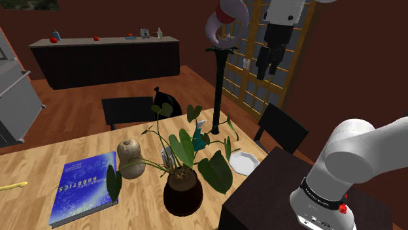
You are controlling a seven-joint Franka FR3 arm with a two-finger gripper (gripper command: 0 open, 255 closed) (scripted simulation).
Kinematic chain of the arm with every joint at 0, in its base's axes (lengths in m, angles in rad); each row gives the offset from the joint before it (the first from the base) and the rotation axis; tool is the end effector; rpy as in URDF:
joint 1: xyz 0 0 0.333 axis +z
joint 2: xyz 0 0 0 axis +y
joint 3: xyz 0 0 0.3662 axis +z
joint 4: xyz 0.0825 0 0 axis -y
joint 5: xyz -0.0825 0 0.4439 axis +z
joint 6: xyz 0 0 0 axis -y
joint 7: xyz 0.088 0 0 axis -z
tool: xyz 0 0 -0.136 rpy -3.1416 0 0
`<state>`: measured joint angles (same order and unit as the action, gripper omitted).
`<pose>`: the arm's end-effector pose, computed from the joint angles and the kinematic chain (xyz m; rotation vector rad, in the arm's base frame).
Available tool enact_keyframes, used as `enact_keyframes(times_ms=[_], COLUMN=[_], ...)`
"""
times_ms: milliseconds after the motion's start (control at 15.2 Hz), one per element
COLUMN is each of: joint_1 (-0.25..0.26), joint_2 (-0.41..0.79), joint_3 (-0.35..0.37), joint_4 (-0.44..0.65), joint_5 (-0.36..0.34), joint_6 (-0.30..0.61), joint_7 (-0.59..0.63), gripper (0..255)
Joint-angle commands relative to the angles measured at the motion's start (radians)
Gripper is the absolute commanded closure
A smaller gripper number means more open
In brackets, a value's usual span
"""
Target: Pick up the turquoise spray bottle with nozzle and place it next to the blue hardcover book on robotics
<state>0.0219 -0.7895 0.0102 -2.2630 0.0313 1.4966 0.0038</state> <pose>0.3227 0.0161 0.6408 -3.1168 -0.0437 -0.0353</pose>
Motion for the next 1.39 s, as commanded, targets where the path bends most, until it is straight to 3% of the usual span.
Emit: enact_keyframes(times_ms=[0, 660, 990, 1320], joint_1=[0.0, 0.034, 0.068, 0.144], joint_2=[0.0, 0.01, 0.114, 0.28], joint_3=[0.0, -0.213, -0.338, -0.481], joint_4=[0.0, -0.287, -0.356, -0.368], joint_5=[0.0, -0.065, -0.073, -0.027], joint_6=[0.0, 0.373, 0.575, 0.773], joint_7=[0.0, -0.354, -0.547, -0.77], gripper=[0, 0, 0, 0])
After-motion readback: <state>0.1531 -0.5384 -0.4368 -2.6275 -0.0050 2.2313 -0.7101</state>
